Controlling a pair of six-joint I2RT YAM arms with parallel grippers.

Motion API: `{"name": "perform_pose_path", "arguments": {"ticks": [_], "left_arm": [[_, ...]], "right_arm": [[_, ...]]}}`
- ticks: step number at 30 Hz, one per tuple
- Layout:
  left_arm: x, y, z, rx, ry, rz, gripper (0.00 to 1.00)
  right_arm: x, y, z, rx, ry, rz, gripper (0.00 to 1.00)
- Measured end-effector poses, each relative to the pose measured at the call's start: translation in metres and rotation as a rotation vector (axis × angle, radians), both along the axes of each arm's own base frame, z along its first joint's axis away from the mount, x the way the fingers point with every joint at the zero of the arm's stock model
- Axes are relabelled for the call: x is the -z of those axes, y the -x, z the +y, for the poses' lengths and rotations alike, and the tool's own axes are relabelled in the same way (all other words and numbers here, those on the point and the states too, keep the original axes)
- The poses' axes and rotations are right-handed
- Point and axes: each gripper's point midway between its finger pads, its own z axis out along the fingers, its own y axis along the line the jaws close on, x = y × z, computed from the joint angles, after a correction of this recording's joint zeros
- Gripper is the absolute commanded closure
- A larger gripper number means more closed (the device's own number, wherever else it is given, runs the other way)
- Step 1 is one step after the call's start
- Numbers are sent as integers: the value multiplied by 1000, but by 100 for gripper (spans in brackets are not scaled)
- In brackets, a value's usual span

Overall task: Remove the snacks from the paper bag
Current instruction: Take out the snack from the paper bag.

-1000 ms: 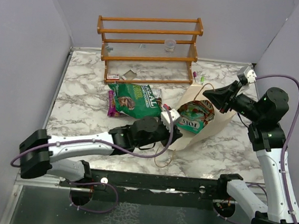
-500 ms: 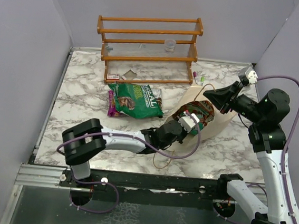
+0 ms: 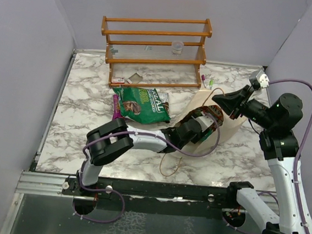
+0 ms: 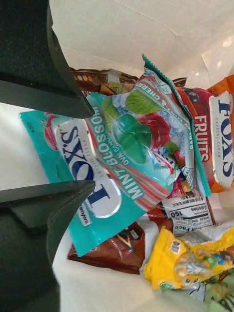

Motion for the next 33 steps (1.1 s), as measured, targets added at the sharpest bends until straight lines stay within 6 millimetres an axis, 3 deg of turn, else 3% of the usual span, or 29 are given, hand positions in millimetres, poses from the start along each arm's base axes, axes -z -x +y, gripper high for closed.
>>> {"name": "perform_pose_path", "arguments": {"ticks": [2,5,17,27,33], "left_arm": [[3,-7,-3,-11,-18,2,20],[8,-15,-5,-30,-32,4,6],[30,-26,-14,-41,-41,39,8],[45,-34,-18,-11,3,121,42],[44,-33,-20,1,5,132,72]], "right_arm": [[0,0,0,-1,-2,2,98],[0,0,0,-2,-2,3,98],[2,1,1,-6,-5,13,98],[4,0,1,-6,-5,19,98],[4,0,1,-6,-5,21,98]]}}
